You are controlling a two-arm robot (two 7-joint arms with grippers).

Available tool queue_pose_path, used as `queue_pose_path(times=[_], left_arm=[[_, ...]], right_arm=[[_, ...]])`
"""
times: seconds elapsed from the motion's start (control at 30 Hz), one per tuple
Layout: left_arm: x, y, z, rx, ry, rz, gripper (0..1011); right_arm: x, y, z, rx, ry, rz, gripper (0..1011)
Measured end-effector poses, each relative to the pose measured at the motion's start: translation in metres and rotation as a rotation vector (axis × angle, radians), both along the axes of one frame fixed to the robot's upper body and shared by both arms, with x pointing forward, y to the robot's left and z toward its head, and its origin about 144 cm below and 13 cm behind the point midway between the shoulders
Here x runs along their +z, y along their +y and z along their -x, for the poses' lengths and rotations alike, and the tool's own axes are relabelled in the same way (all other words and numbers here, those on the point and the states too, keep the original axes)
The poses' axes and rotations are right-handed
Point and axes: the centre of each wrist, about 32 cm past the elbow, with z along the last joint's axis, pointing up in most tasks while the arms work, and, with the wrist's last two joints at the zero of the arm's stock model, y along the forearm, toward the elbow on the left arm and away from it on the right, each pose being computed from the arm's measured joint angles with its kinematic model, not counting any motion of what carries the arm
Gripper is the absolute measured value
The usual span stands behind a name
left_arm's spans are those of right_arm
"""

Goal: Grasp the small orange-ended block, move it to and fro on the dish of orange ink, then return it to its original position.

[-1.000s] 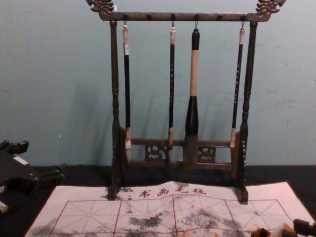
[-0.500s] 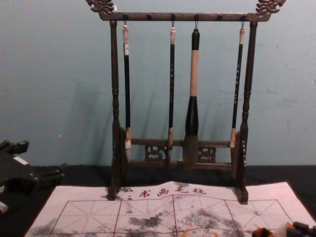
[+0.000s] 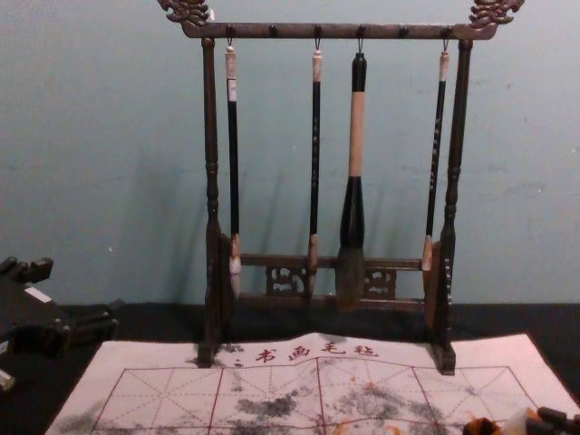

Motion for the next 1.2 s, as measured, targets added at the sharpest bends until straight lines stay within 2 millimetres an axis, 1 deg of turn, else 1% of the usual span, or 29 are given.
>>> queue_pose_path(times=[0.63,1.2], left_arm=[[0.000,0.000,0.000,0.000,0.000,0.000,1001],[0.000,0.000,0.000,0.000,0.000,0.000,1001]], right_arm=[[0.008,-0.002,0.001,-0.005,-0.033,-0.029,98],[0.030,-0.009,0.007,0.002,-0.076,-0.047,97]])
